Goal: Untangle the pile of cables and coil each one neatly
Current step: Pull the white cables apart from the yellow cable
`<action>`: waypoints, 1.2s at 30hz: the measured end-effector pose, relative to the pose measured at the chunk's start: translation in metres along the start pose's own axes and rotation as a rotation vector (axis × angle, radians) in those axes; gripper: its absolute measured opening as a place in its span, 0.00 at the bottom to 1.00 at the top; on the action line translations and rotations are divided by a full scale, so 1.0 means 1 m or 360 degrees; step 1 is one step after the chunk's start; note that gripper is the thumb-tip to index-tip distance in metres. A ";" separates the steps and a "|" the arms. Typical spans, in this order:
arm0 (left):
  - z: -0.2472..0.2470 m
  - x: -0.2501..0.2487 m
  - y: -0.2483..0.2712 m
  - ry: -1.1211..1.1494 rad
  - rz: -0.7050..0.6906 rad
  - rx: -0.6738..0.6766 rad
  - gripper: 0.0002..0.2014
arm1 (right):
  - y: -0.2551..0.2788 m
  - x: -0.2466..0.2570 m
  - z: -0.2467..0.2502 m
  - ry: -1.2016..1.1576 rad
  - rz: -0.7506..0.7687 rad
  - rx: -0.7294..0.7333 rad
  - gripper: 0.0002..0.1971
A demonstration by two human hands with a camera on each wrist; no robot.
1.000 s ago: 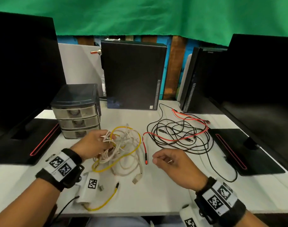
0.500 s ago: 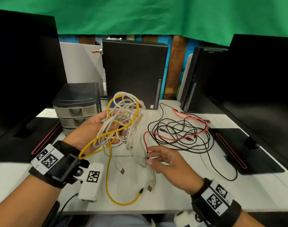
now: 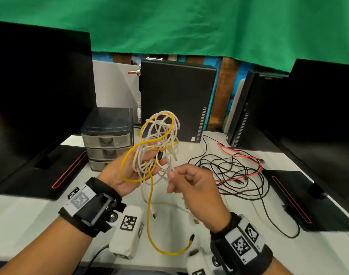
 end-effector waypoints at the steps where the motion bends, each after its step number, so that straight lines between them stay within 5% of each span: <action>1: 0.001 0.000 -0.001 0.0015 0.0007 -0.0009 0.13 | -0.001 0.003 0.001 -0.0040 -0.0020 0.0001 0.08; 5: -0.002 0.001 0.000 0.0017 -0.0040 0.0056 0.23 | -0.001 0.006 0.012 -0.0014 -0.0096 0.0069 0.08; 12: -0.018 0.003 0.009 0.0127 -0.0098 0.0248 0.23 | 0.005 0.005 0.016 0.0015 0.0087 -0.0008 0.11; 16: -0.017 0.015 0.009 0.0184 -0.0026 0.0259 0.41 | 0.000 0.014 0.010 0.0067 0.0225 -0.0111 0.09; 21: -0.013 0.019 0.013 0.0198 -0.0005 0.0180 0.33 | 0.003 0.018 0.003 0.0181 0.0369 -0.0149 0.09; 25: -0.005 0.022 0.008 0.0381 0.0251 0.0246 0.32 | 0.002 0.022 0.006 0.0266 0.0388 -0.0145 0.10; 32: -0.014 0.032 0.015 0.0582 0.0371 0.0411 0.39 | 0.006 0.032 -0.006 0.0187 0.0431 -0.0086 0.09; 36: -0.011 0.040 0.012 0.0521 0.0452 0.0524 0.31 | 0.004 0.029 -0.010 0.0188 0.0531 -0.0295 0.11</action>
Point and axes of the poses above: each hand's wrist, its own y-axis away from the middle knuckle, its own z-axis out of the back of the hand, x = y × z, the point moved 4 cm from there along -y, towards the middle knuckle, and after that the axes turned 10 degrees about -x, right-handed, at the moved point
